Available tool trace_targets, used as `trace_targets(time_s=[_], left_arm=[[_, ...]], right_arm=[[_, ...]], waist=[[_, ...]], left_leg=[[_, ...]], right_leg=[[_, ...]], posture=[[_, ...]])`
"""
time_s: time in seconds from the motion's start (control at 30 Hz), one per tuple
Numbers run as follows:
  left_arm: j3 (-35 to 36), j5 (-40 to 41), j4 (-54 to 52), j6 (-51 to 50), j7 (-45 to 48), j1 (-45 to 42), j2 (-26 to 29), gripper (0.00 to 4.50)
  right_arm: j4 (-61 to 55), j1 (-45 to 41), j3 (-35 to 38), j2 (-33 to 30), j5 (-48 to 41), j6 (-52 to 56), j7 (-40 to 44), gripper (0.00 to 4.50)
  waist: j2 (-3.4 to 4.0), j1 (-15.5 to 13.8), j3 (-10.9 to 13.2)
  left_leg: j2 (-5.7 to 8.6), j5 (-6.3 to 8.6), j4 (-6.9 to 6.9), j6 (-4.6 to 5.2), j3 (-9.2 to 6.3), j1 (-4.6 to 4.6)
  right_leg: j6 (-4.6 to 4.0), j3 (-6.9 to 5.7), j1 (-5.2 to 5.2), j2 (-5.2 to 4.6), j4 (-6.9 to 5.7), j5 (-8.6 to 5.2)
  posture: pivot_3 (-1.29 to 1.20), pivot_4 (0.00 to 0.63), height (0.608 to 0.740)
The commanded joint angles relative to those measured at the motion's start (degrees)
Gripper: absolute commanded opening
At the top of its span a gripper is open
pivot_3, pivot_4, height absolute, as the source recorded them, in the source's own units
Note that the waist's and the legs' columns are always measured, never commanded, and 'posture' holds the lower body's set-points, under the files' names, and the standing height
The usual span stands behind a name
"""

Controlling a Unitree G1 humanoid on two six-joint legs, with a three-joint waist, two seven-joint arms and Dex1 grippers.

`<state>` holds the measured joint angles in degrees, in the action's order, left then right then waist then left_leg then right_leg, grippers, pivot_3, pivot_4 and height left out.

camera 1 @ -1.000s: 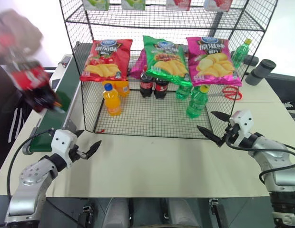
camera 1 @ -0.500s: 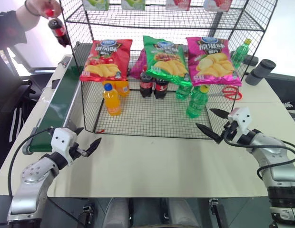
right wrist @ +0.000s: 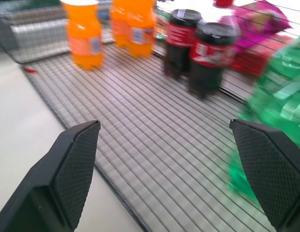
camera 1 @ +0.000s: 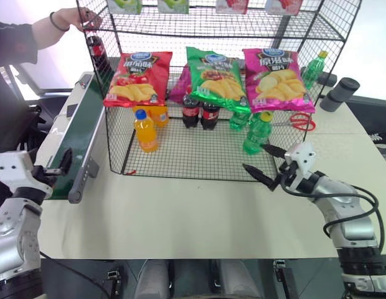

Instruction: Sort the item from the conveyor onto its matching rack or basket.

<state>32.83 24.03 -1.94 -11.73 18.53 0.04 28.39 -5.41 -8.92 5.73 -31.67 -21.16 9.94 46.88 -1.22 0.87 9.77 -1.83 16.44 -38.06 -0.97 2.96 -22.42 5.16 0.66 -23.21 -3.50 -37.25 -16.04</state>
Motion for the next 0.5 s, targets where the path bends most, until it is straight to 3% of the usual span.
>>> trace_targets(time_s=[0.03,0.3,0.5], left_arm=[[0.3,-1.8,1.1,3.1,-1.1,-0.4,-0.5,4.5],[-2.5,-3.8,3.4,6.3,-2.6,-3.4,-2.7,4.5],[-3.6,-5.3,6.7,7.7,-2.9,-4.3,-2.9,4.5]], right_arm=[[-5.5,-1.1,-1.4,1.8,-1.4,1.2,-1.2,4.46],[-11.3,0.5,-7.3,7.4,-1.2,3.8,-4.0,4.46],[-14.2,1.9,-9.9,8.2,-1.5,4.1,-3.5,4.46]], waist=[[-0.03,-0.1,0.0],[-0.13,-0.2,-0.1],[-0.13,0.0,-0.1]], left_leg=[[0.0,0.0,0.0,0.0,0.0,0.0],[0.01,0.0,0.0,0.0,-0.02,-0.01],[-0.01,0.0,0.03,-0.01,-0.02,-0.01]], right_leg=[[0.0,-0.01,0.0,0.0,0.0,0.0],[0.0,-0.02,0.01,-0.07,0.0,0.0],[0.0,-0.02,-0.01,-0.07,0.01,0.0]], posture=[[0.0,0.15,0.74],[0.0,0.15,0.74],[0.0,0.15,0.74]])
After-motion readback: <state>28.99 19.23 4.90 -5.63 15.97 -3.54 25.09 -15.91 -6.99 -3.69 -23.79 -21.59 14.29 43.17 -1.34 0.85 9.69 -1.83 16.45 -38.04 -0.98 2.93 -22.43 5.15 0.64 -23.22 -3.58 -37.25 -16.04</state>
